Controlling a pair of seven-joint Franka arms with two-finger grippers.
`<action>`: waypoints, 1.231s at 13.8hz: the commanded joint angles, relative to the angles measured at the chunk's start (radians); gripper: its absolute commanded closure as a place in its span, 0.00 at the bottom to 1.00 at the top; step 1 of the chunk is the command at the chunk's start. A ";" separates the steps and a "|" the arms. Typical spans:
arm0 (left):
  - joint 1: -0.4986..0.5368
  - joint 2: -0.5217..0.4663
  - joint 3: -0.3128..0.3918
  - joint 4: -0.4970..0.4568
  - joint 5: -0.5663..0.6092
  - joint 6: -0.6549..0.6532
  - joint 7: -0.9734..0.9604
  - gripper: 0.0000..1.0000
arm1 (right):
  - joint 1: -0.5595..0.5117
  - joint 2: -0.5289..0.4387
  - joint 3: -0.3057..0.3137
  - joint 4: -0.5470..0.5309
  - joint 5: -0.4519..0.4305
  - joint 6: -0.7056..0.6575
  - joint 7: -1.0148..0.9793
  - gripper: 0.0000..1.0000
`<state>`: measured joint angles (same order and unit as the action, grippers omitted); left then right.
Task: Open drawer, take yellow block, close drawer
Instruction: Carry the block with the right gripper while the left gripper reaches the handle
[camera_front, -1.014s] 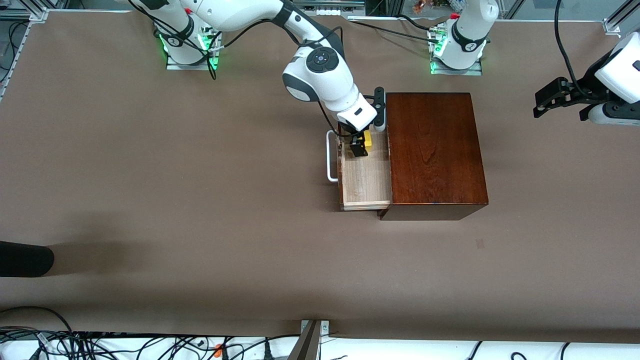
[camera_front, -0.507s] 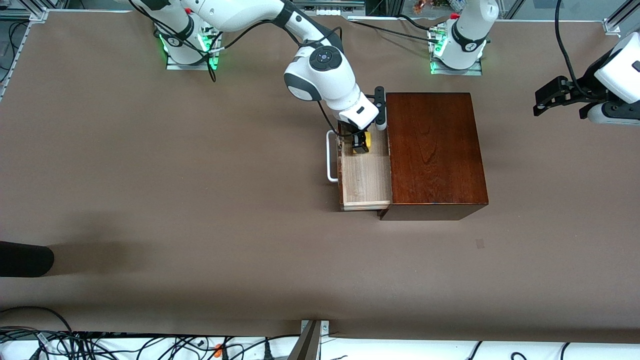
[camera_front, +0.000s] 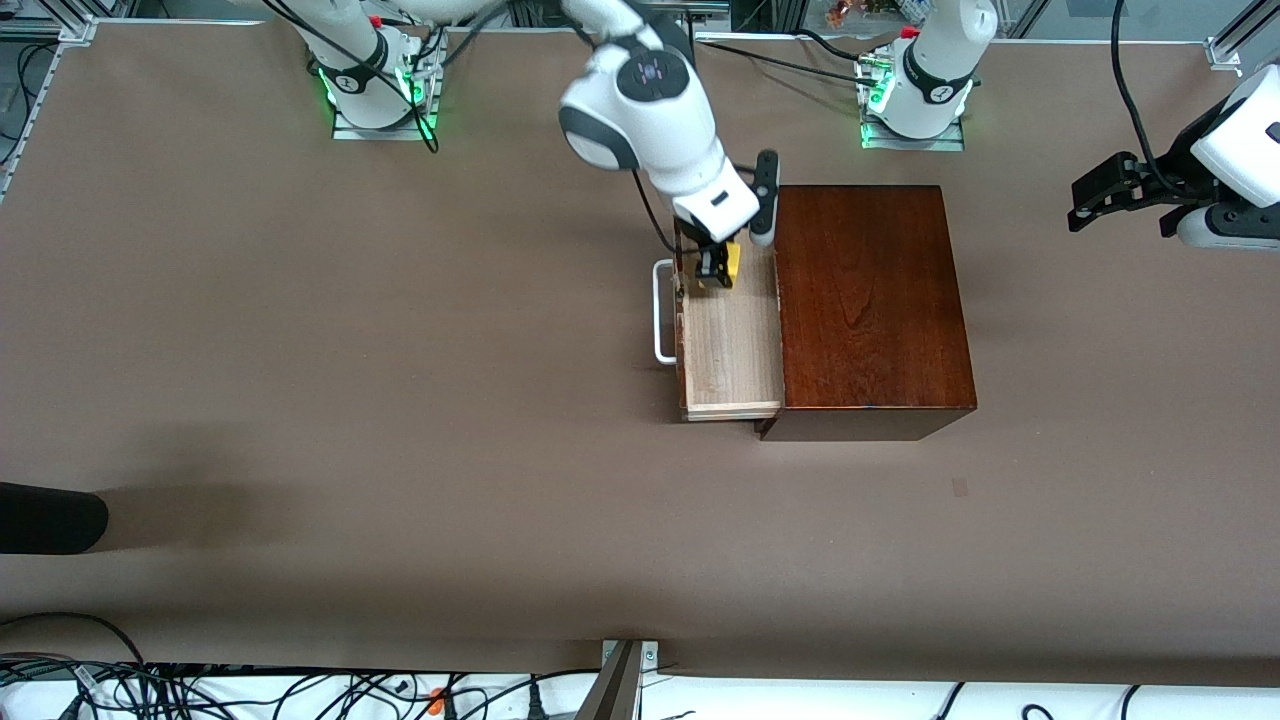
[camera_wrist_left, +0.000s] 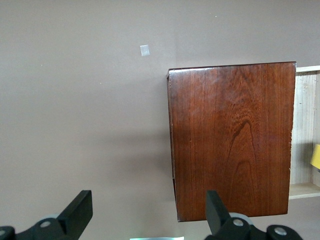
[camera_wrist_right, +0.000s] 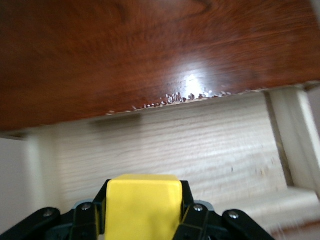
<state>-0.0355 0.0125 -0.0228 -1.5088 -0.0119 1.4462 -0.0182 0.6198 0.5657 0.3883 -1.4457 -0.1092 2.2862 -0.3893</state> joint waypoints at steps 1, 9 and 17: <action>0.003 0.001 0.004 0.018 -0.025 -0.018 0.020 0.00 | -0.041 -0.124 -0.032 -0.025 0.100 -0.115 0.027 0.94; -0.012 0.030 -0.005 0.047 -0.161 0.003 0.020 0.00 | -0.087 -0.225 -0.559 -0.051 0.158 -0.419 0.033 0.93; -0.216 0.132 -0.144 0.090 -0.152 0.101 0.024 0.00 | -0.469 -0.054 -0.663 -0.148 0.251 -0.334 0.038 0.93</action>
<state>-0.1906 0.0860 -0.1557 -1.4667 -0.1636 1.5035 -0.0131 0.2072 0.4673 -0.2904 -1.5878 0.0887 1.9046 -0.3630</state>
